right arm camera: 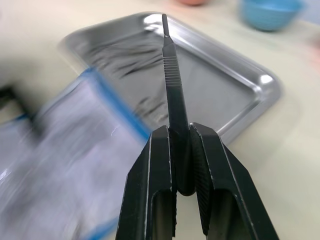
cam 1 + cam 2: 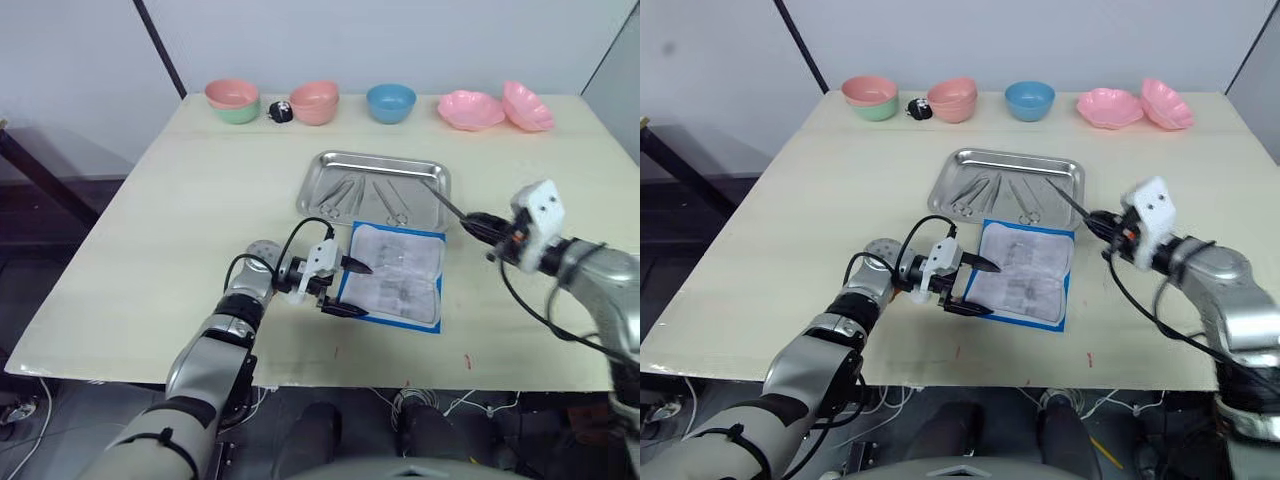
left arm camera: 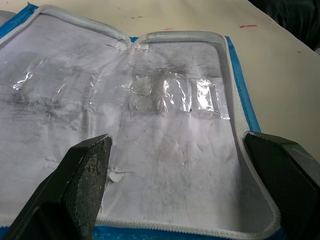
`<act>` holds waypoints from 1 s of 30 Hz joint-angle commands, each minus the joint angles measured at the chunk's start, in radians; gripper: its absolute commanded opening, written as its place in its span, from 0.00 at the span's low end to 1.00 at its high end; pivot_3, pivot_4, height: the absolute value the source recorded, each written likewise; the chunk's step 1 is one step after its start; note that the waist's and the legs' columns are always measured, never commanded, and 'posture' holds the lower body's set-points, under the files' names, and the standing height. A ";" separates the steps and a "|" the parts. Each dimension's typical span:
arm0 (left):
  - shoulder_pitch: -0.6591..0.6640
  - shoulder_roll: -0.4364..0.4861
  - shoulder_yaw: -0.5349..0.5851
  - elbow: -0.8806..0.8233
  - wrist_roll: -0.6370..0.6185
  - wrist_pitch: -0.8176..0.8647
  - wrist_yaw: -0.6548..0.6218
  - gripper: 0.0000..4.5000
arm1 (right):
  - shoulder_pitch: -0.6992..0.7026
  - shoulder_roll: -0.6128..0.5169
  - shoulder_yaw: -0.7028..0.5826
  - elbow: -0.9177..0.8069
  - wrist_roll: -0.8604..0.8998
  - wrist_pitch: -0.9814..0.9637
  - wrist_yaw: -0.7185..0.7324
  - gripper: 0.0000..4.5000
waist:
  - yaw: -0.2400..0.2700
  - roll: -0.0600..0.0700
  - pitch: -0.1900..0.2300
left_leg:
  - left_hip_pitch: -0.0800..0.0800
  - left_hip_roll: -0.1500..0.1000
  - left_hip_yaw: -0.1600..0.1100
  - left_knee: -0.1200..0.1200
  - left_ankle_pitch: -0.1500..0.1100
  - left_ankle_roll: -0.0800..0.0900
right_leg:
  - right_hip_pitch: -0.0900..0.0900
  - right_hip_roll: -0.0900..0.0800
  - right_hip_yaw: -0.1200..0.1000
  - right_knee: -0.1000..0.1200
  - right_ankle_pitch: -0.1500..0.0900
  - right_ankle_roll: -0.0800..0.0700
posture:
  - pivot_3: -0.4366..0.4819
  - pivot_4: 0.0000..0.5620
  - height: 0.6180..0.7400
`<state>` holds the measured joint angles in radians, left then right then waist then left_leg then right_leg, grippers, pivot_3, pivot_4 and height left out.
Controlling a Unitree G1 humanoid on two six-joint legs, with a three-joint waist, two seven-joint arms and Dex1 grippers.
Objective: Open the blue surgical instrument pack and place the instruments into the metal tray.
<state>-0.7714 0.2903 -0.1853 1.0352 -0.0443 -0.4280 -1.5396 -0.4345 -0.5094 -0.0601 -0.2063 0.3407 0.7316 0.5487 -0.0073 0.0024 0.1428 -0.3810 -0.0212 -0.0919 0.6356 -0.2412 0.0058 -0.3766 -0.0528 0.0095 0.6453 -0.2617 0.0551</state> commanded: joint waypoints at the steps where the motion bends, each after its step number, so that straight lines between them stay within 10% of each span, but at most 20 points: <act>1: 0.060 0.006 -0.040 0.075 0.059 0.039 0.012 1.00 | -0.105 0.050 0.030 0.099 -0.064 0.019 -0.104 0.01 | 0.002 0.001 0.000 | 0.000 0.000 -0.001 0.000 0.000 0.000 | 0.000 0.000 -0.001 0.000 0.000 0.000 | 0.48 0.27 1.00; 24: 0.060 0.019 -0.034 0.067 0.057 0.037 0.025 1.00 | -0.513 0.349 0.008 0.895 -0.218 -0.133 -0.413 0.01 | -0.012 0.004 -0.001 | 0.002 -0.003 0.002 0.000 0.002 0.003 | -0.002 0.001 0.004 0.008 0.000 -0.001 | 0.48 0.27 1.00; 30: 0.063 0.019 -0.034 0.064 0.056 0.037 0.025 1.00 | -0.513 0.353 0.006 0.859 -0.210 -0.150 -0.387 0.53 | -0.012 0.004 -0.001 | 0.002 -0.003 0.002 0.000 0.002 0.003 | -0.002 0.001 0.004 0.009 0.000 -0.001 | 0.48 0.27 1.00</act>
<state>-0.7682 0.3023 -0.1829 1.0331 -0.0458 -0.4285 -1.5401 -0.9211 -0.1551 -0.0396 0.7049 0.1255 0.6060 0.1578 -0.0190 0.0063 0.1413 -0.3790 -0.0245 -0.0901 0.6356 -0.2396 0.0086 -0.3783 -0.0520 0.0140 0.6543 -0.2617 0.0543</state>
